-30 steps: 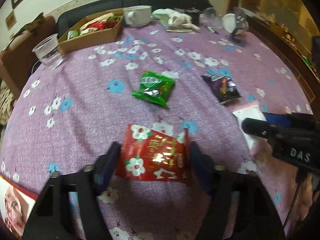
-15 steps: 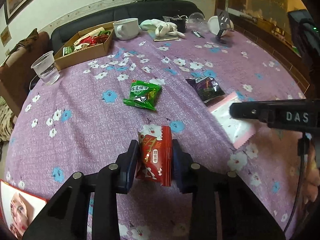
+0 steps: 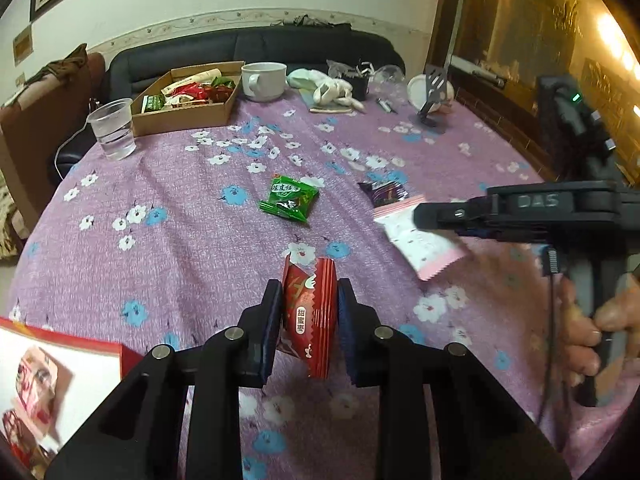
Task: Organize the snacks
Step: 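Carry both packets to the white tray and open both tools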
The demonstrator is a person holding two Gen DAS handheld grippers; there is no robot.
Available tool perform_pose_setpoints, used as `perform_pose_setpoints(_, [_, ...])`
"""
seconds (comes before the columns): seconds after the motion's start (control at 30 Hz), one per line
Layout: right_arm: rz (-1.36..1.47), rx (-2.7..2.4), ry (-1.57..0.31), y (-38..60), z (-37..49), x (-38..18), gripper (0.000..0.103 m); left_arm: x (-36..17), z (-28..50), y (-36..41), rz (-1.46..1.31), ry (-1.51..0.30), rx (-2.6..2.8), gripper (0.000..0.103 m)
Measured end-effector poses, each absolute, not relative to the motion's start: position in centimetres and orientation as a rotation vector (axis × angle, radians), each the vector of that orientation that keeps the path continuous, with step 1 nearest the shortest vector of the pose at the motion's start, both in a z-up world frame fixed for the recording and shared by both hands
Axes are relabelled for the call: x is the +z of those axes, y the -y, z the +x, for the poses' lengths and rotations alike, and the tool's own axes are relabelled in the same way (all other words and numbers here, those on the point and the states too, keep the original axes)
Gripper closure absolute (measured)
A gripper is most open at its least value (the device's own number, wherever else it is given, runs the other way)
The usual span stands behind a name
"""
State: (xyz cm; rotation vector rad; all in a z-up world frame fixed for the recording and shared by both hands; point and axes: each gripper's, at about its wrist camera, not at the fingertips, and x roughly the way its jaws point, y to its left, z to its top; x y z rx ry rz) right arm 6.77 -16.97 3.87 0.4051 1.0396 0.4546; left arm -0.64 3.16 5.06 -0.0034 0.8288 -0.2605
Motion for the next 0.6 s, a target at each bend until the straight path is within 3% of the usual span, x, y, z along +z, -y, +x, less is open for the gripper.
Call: perform_pose_setpoints(0.6, [0.462,0.528,-0.982,15.7,5.7,4.6,0.079,12.1,-14.4,-12.1,0.035,-0.573,-0.081,0.079])
